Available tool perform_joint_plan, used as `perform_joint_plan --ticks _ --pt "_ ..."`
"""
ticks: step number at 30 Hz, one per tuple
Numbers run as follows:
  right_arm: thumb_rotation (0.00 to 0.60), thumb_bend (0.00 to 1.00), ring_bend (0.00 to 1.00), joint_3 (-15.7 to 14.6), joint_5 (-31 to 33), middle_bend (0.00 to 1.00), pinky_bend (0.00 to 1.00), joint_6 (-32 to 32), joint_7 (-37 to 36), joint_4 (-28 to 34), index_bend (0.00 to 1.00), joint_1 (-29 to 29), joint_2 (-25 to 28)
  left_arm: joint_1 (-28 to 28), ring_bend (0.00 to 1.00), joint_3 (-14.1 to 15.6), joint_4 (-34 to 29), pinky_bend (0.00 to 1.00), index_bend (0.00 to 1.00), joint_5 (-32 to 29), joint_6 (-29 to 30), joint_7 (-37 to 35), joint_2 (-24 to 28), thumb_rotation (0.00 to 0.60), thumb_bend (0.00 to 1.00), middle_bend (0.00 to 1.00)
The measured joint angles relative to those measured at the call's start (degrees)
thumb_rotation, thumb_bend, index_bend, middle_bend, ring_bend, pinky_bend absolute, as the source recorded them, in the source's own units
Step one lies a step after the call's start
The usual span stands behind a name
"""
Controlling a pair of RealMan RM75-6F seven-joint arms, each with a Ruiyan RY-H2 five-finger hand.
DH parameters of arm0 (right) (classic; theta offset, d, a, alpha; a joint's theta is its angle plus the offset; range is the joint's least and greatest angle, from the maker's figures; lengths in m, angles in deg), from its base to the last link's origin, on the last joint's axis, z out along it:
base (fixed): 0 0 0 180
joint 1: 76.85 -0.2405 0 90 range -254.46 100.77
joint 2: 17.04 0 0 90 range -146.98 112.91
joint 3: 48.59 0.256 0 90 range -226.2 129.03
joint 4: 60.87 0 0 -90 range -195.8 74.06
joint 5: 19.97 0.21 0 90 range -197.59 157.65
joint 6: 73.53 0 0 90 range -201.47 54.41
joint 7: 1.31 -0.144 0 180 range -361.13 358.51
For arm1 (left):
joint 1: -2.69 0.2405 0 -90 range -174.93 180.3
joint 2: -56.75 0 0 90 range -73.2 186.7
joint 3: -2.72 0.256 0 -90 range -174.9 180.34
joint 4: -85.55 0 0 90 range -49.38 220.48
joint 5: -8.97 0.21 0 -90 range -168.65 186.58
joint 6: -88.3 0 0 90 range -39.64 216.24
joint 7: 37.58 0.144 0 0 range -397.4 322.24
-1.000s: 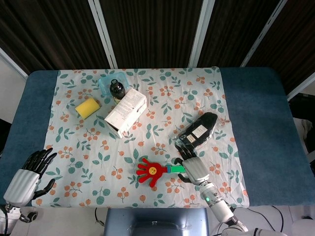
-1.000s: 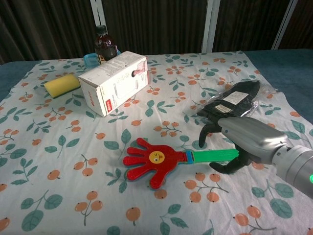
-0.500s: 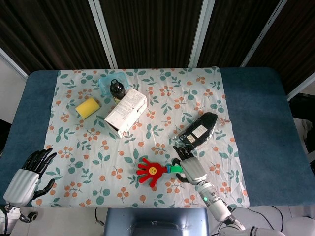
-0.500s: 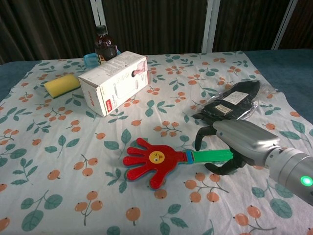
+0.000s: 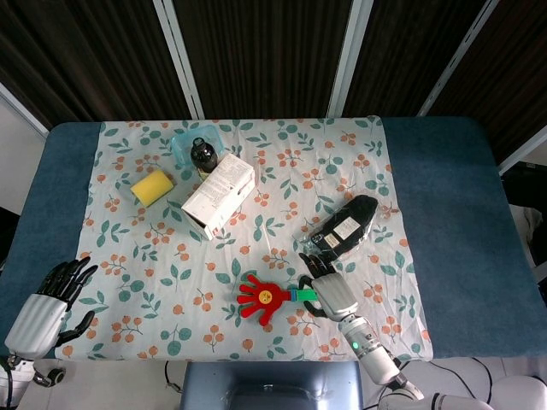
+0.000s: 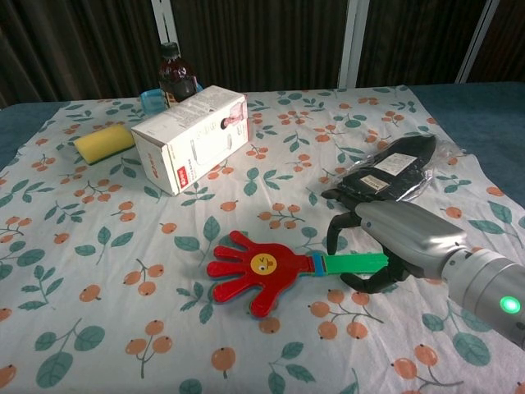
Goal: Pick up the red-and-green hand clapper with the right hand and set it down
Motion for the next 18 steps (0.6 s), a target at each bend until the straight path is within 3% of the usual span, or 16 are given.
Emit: perform_joint_plan --ticks 7,12,14,18 --pt "0.6 0.44 0.0 0.0 0.1 0.11 0.0 -0.4 -0.5 -0.4 0.65 -0.1 -0.3 0.1 0.0 -0.1 0.1 0.09 0.0 0.0 0.1 0.0 0.0 0.6 0.37 0.0" --pt "0.6 0.46 0.04 -0.1 -0.4 0.25 0.02 -1.2 -1.5 -0.4 0.71 -0.1 -0.3 0.0 0.0 -0.1 0.0 0.09 0.0 -0.1 0.1 0.0 0.0 0.6 0.37 0.0" --pt "0.6 0.47 0.17 -0.1 -1.0 0.32 0.13 -1.9 -2.2 -0.4 0.73 0.0 -0.3 0.1 0.0 -0.1 0.0 0.09 0.0 -0.1 0.2 0.0 0.0 0.6 0.37 0.0" --pt "0.6 0.5 0.5 -0.4 -3.7 0.51 0.53 -4.8 -6.0 -0.7 0.81 0.4 -0.6 0.1 0.0 -0.1 0.1 0.09 0.0 -0.1 0.3 0.0 0.0 0.6 0.37 0.0"
